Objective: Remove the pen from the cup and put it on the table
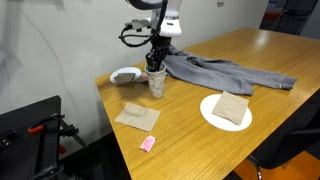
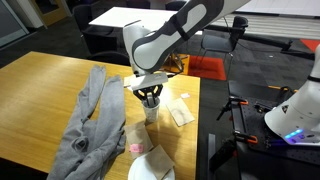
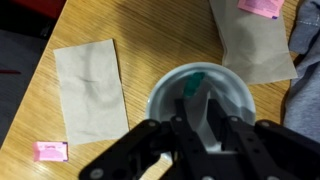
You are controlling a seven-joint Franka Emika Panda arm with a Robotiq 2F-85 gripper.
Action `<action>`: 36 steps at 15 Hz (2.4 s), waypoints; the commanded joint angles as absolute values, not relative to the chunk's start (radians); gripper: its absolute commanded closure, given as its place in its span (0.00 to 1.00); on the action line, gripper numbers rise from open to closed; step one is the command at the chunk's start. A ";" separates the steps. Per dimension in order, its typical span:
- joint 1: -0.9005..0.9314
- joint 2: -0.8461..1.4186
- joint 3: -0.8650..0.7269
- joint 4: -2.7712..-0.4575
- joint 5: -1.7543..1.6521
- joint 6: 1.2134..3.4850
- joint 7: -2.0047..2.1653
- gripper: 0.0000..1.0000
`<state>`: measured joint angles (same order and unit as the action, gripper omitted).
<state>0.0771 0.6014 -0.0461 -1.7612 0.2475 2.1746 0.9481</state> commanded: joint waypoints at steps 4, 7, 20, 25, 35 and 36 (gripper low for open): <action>0.083 0.624 -0.043 -1.728 0.244 2.161 0.953 0.69; 0.083 0.628 -0.040 -1.725 0.246 2.161 0.950 0.70; 0.075 0.633 -0.028 -1.718 0.257 2.151 0.930 0.69; 0.074 0.637 -0.024 -1.712 0.258 2.142 0.924 0.69; 0.066 0.653 -0.016 -1.695 0.270 2.100 0.898 0.68; 0.065 0.656 -0.015 -1.691 0.272 2.094 0.896 0.68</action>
